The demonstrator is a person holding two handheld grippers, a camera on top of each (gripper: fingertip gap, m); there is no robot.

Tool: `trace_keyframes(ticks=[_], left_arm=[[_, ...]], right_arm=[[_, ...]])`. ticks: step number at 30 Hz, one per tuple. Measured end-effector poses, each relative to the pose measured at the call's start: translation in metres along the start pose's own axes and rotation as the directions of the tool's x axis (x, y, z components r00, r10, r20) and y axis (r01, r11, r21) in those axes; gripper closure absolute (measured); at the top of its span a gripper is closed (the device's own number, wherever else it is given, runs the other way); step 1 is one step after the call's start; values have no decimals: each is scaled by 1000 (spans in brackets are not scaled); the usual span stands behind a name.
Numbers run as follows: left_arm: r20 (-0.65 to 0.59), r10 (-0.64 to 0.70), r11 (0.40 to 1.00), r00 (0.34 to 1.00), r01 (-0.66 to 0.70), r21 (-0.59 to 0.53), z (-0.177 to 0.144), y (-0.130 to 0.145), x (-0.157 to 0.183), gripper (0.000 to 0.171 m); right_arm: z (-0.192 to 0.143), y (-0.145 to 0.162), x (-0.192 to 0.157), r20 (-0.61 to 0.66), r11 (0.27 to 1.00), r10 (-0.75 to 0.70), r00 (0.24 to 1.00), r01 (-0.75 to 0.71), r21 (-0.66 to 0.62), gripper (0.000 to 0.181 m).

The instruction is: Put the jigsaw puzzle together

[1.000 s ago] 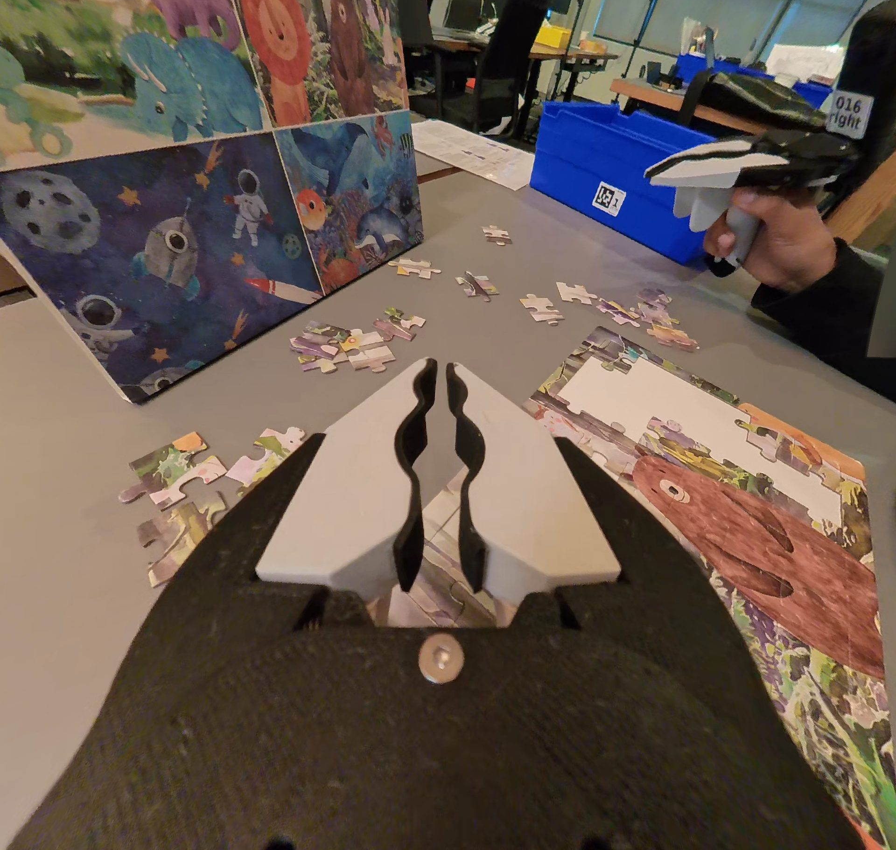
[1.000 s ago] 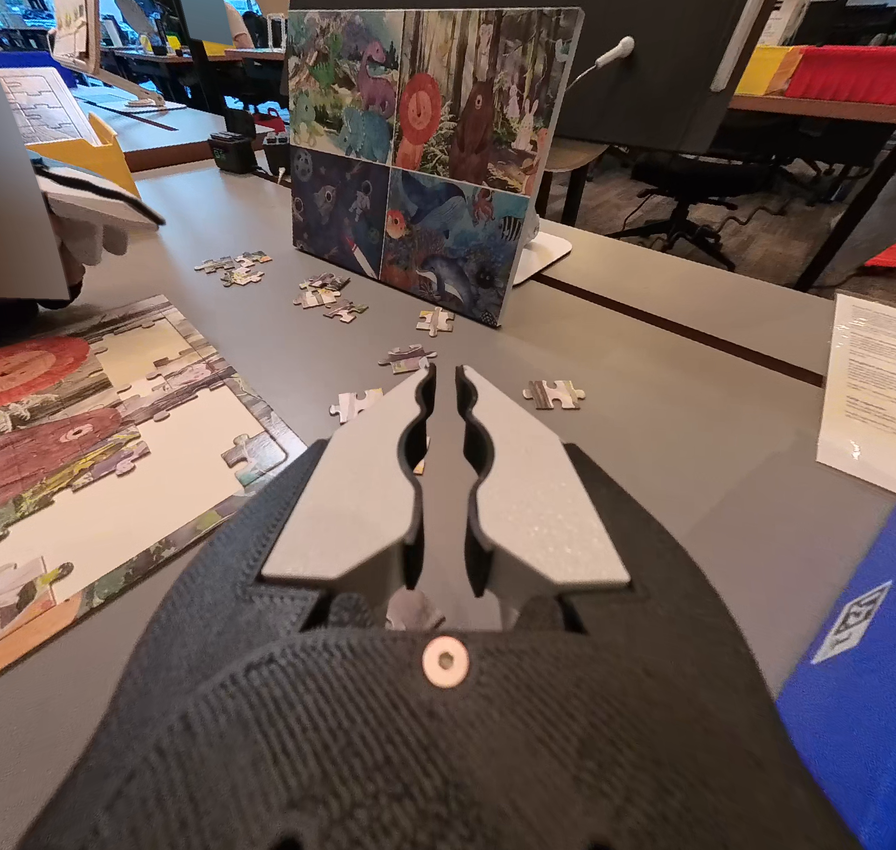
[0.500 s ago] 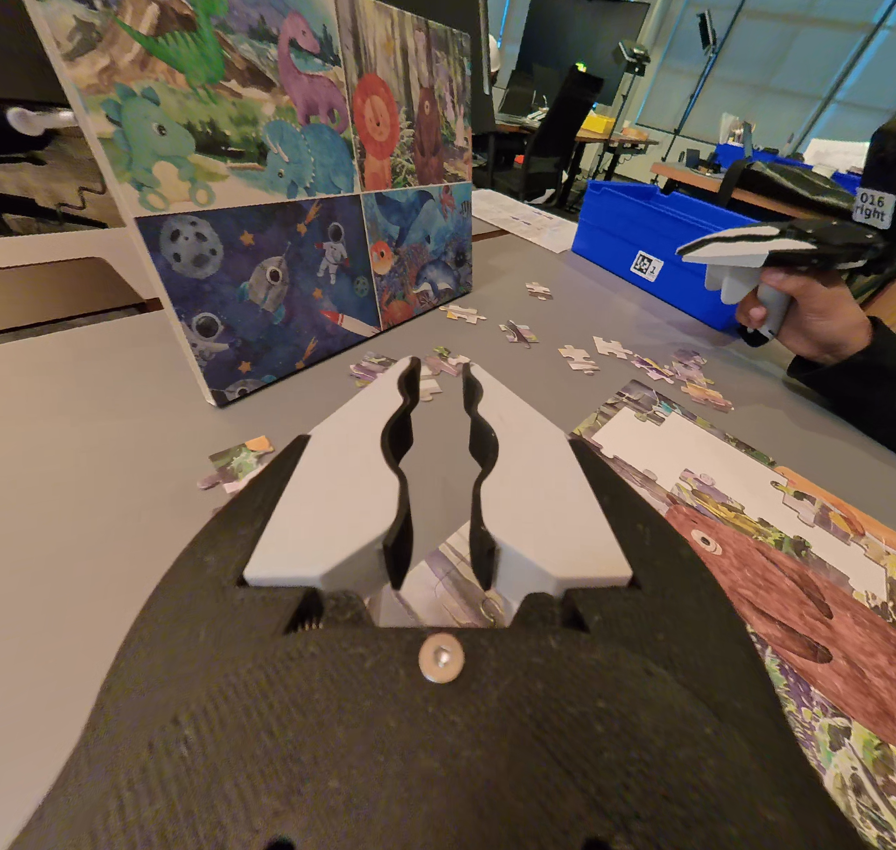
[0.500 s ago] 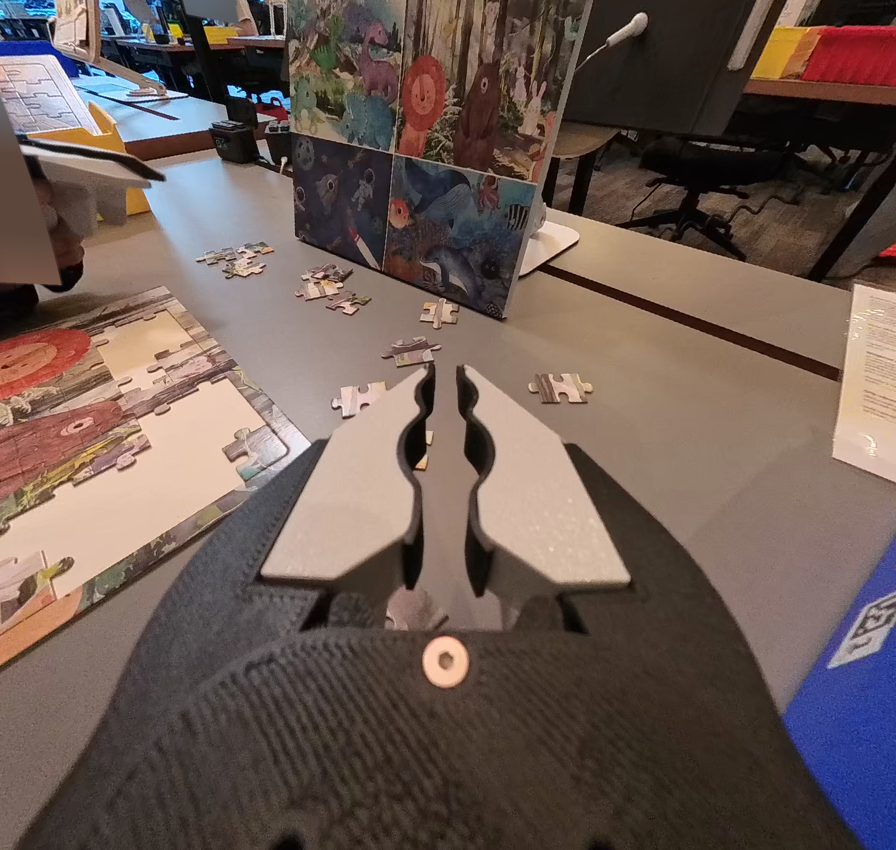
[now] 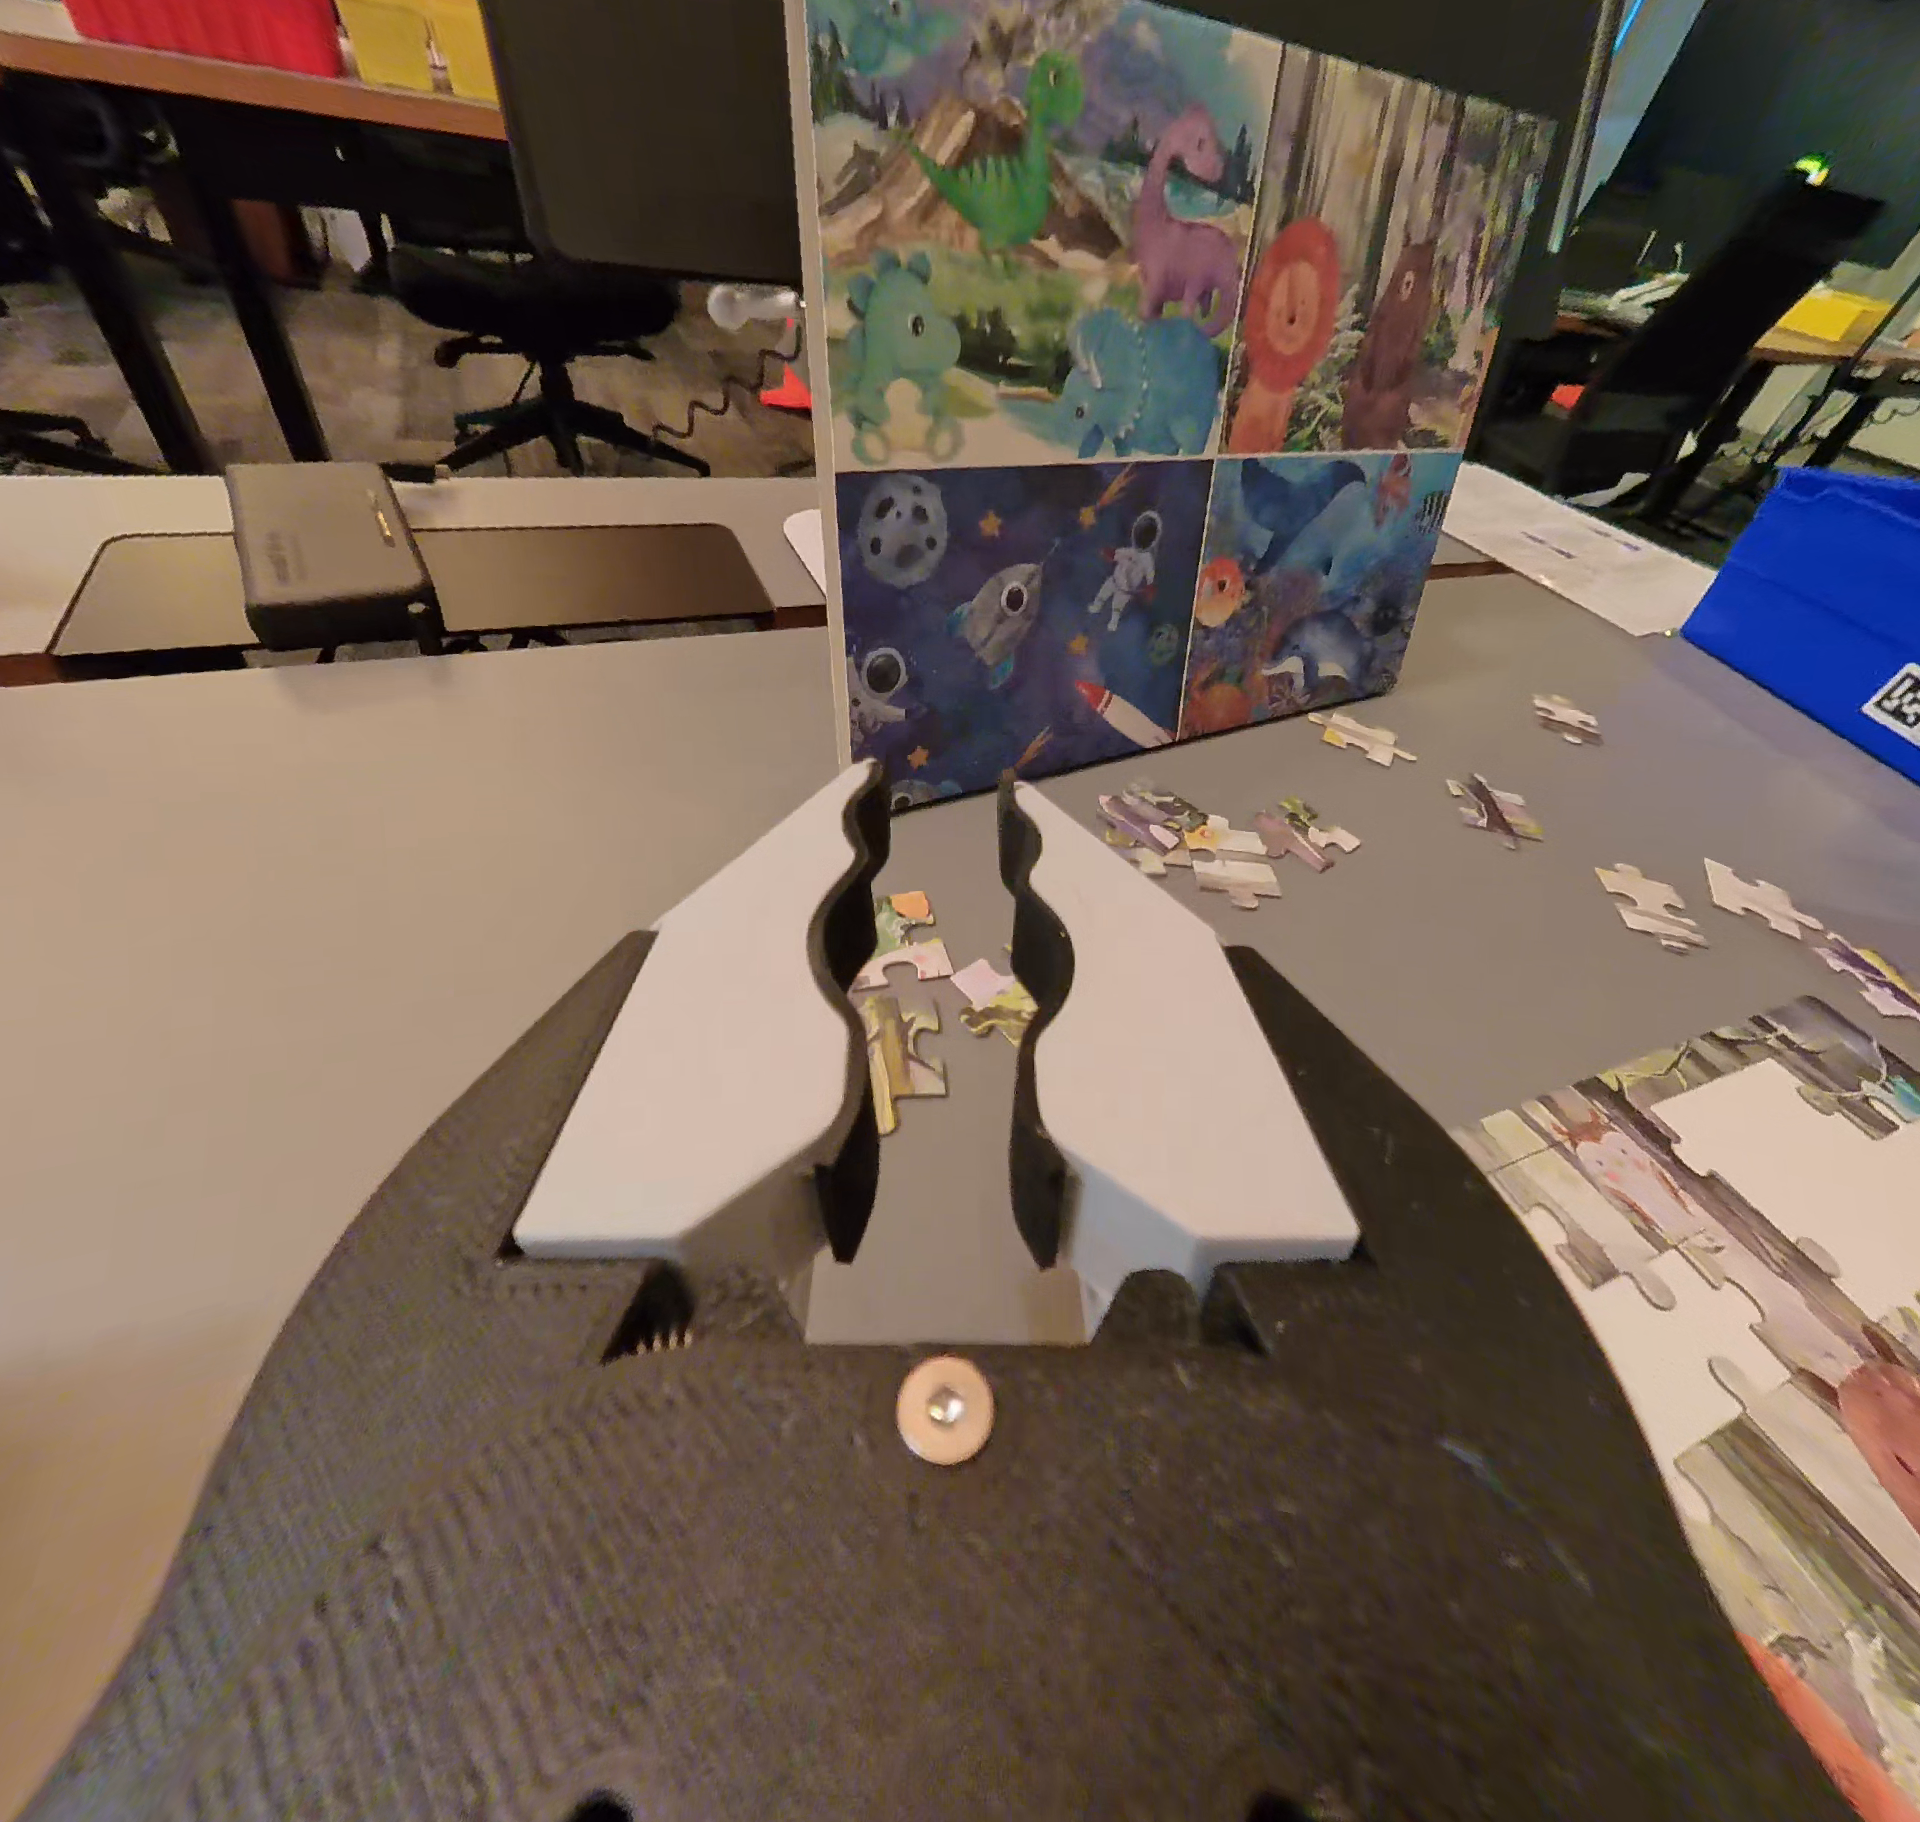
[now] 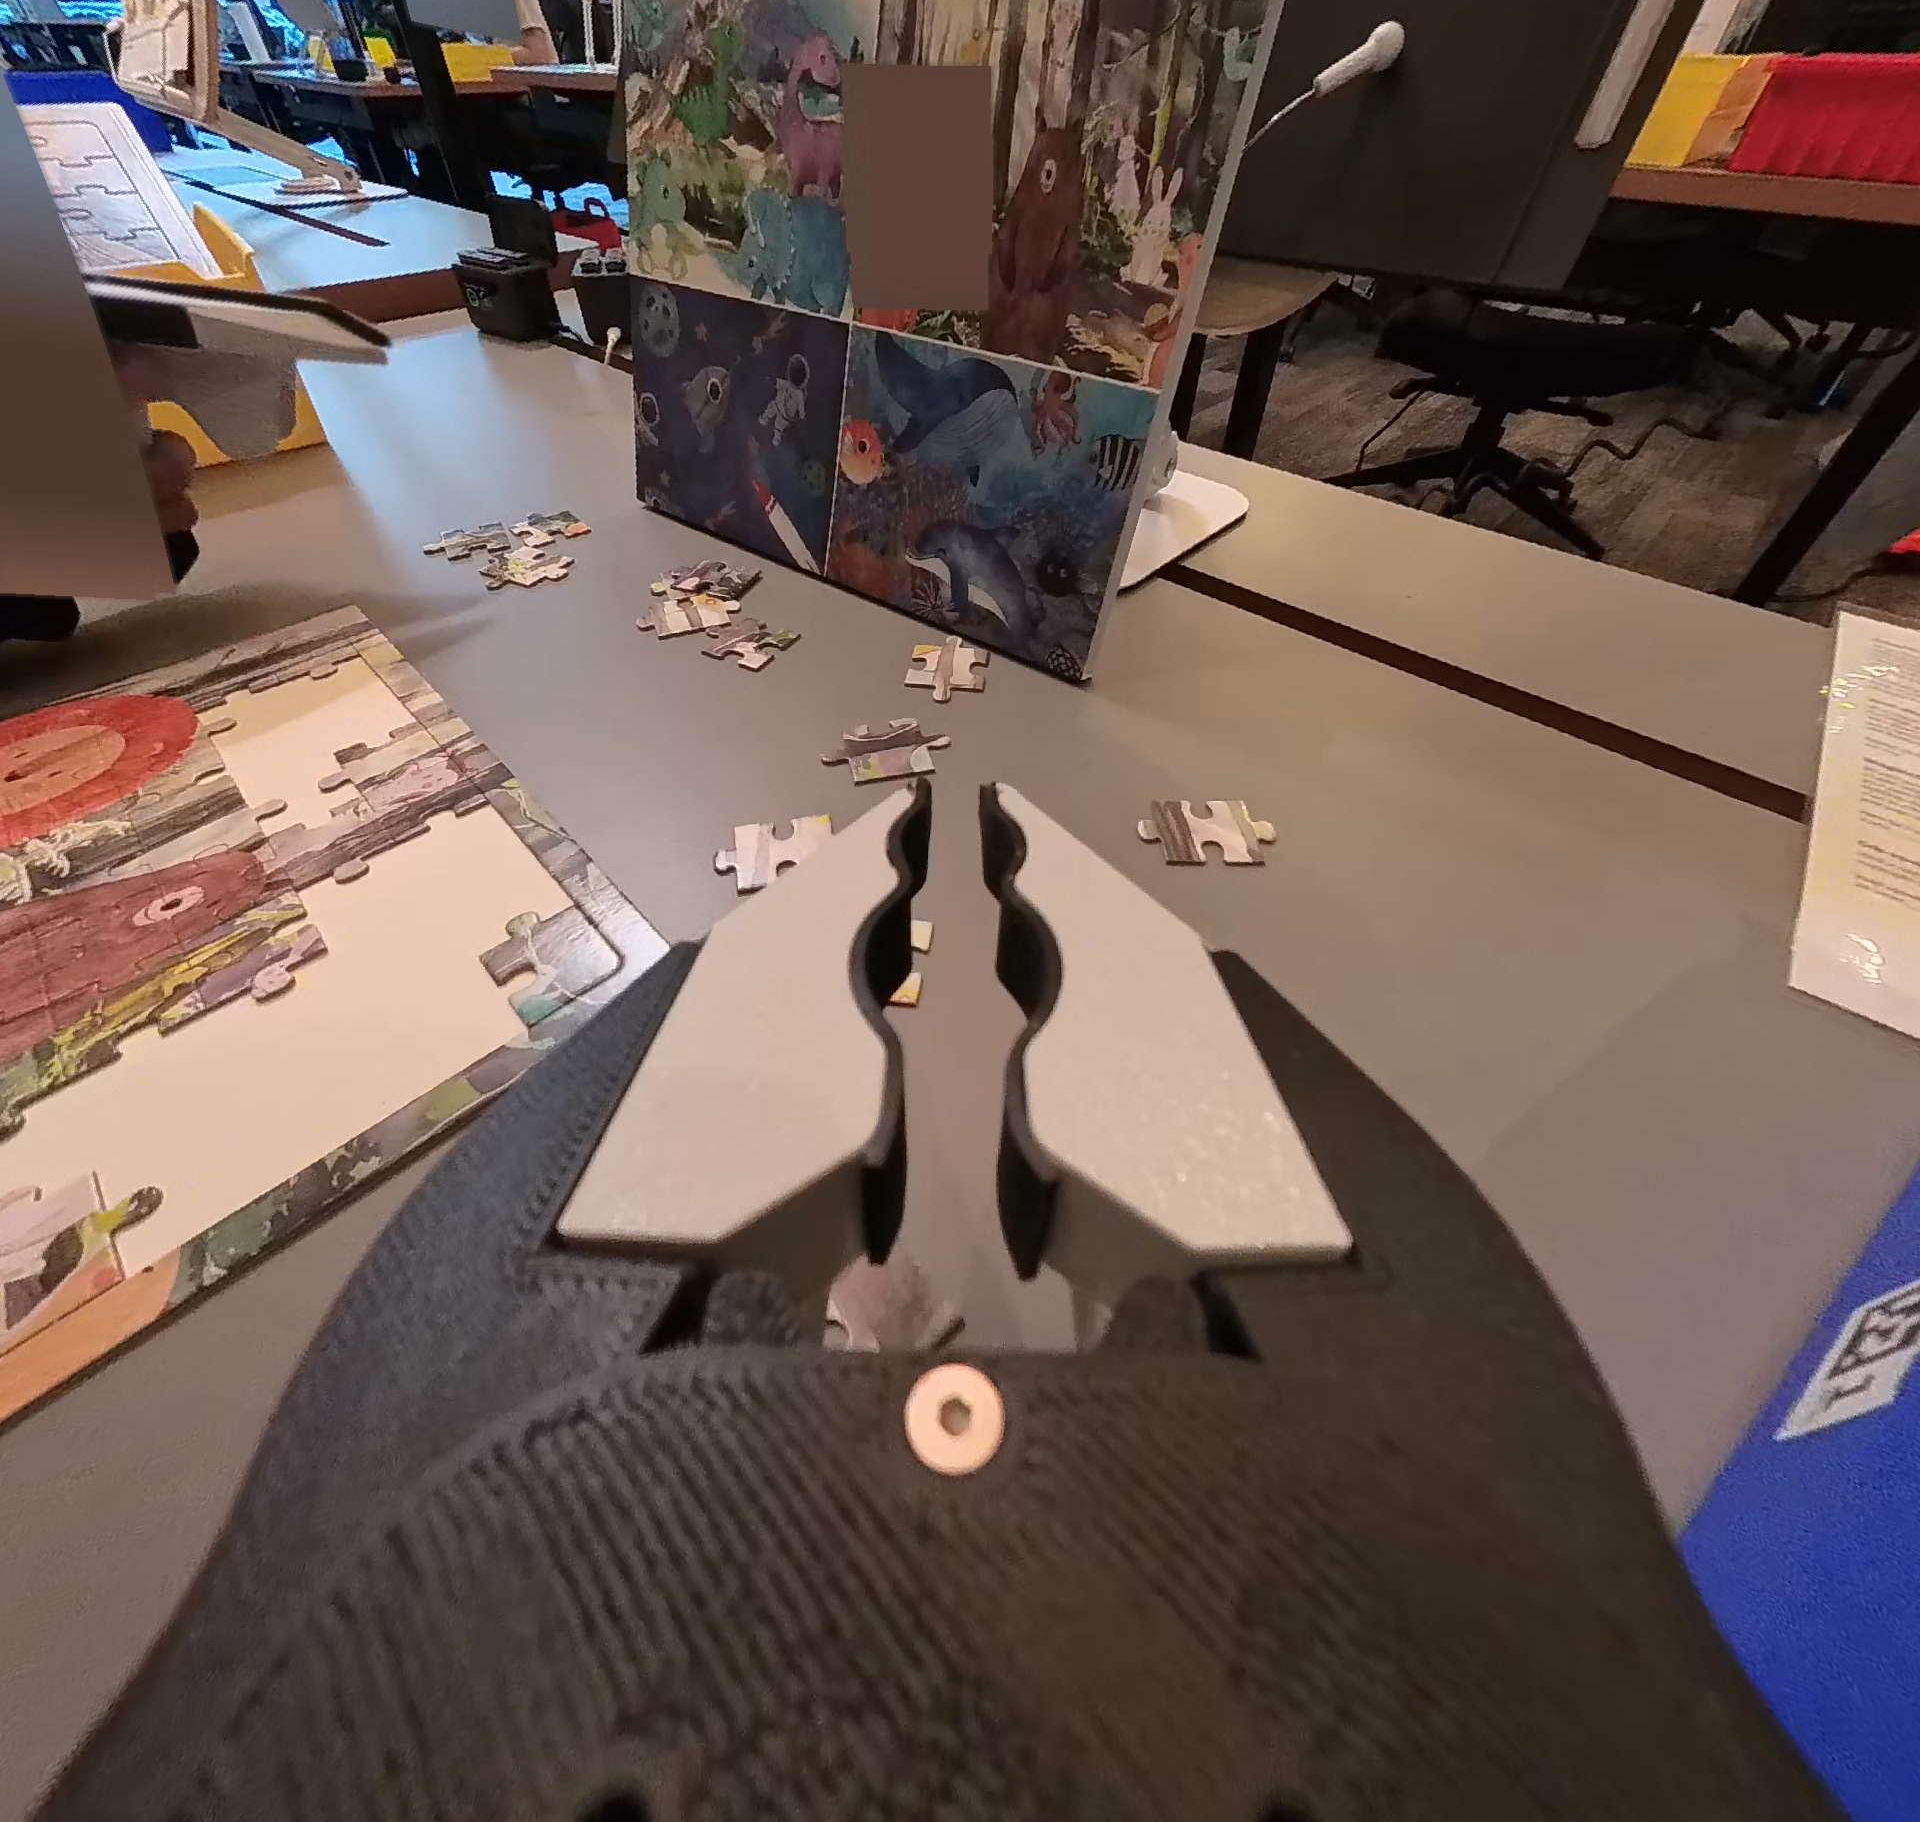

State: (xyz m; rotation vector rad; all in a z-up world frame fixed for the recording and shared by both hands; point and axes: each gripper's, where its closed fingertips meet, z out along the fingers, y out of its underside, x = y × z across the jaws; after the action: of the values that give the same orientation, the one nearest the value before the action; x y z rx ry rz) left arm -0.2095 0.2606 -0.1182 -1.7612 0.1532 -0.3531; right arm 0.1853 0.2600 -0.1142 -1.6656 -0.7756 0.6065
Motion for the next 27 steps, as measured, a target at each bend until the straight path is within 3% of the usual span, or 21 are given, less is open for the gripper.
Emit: trace_keyframes(ticks=[6,9,14,18,20,27], left_arm=[[-4,33,996,999,-34,-80,7,16,1,149],[-34,32,974,999,-39,-221,15,40,3,129],[-13,13,962,1000,-16,-273,25,46,-6,118],[-1,-119,880,993,105,-463,44,74,-18,118],[17,-133,859,991,124,-497,51,78,-25,120],[59,112,829,992,-60,-555,62,83,-36,122]], right_arm=[[0,-1,-2,3,1000,-5,1000,5,1,174],[0,-2,-3,5,1000,-8,1000,8,2,174],[1,-4,-8,20,1000,-14,1000,14,4,173],[2,-5,-14,26,999,-41,999,41,0,173],[2,-7,-16,22,998,-59,998,59,-1,173],[1,-11,-19,17,996,-89,996,89,7,173]])
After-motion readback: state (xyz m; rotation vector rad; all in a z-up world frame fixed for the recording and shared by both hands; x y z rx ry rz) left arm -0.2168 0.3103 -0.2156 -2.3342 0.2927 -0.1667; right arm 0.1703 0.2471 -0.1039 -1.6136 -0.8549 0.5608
